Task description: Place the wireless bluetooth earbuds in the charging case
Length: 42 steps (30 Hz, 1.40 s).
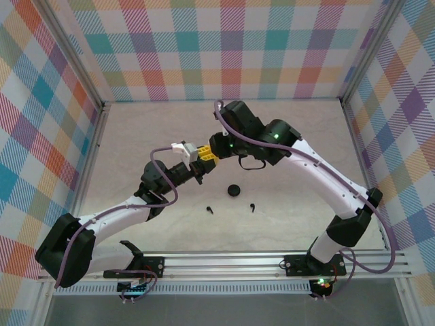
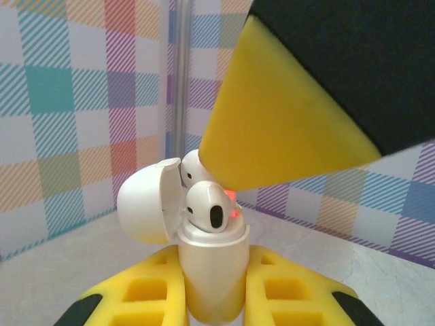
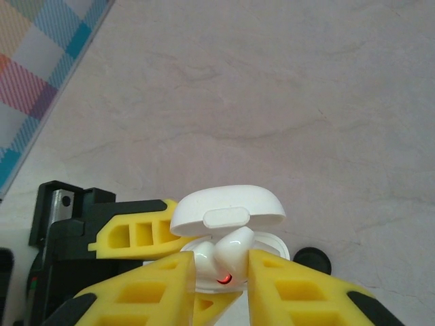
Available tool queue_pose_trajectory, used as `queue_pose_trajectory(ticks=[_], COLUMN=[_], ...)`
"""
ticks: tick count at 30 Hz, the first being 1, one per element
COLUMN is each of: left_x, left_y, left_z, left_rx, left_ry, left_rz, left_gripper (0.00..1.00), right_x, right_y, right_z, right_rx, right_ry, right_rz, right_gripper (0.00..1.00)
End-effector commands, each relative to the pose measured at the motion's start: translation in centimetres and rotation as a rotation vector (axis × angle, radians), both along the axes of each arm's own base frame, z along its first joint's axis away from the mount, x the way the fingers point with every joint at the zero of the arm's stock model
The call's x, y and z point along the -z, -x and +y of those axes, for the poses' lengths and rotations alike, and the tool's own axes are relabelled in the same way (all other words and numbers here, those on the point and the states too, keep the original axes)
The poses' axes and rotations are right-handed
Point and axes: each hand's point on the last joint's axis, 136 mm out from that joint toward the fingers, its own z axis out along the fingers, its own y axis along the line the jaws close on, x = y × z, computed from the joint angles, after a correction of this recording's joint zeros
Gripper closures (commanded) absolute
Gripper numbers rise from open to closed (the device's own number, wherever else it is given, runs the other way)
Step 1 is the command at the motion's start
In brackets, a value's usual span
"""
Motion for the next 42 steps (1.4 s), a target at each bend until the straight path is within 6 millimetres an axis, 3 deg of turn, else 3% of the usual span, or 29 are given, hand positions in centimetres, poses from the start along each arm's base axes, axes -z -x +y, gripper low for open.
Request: queue_pose_trajectory(ticks=[1,10,16,22,33,40,42], left_x=[-1.6,-1.9,-2.4,-2.4,-2.5,-2.1,-2.1], left_y=[1.7,2.5,2.8,3.0,3.1,3.1,3.1], left_z=[-0.8,-1.1,-0.9,-0.9,-0.8,-0.9,-0.9], left_rx=[0.076,0.125,0.128,0.134,0.134,0.138,0.137], left_ry=[0.011,0.014,0.019,0.017,0.015,0.000,-0.002], left_rz=[-0.090,-0.085,-0.090,-0.087,-0.088,-0.079,-0.078], left_gripper=[1.00,1.00,1.00,1.00,1.00,1.00,1.00], right_x=[-3.7,-3.6,-2.1,-2.8,-2.4,-5.3,-5.3], right_y=[3.1,2.7,2.4,2.3,2.1,2.1,1.9], right_z=[1.8,1.1,0.5,-0.2,-1.1,-2.8,-3.4], right_rx=[-0.135,-0.122,-0.094,-0.074,-0.047,-0.036,-0.027], right_ry=[-0.142,-0.167,-0.125,-0.144,-0.156,-0.204,-0.183], right_rz=[0.005,0.031,0.060,0.035,0.055,-0.031,-0.047], right_gripper=[0.73,0.73,0.73,0.74,0.74,0.74,0.74])
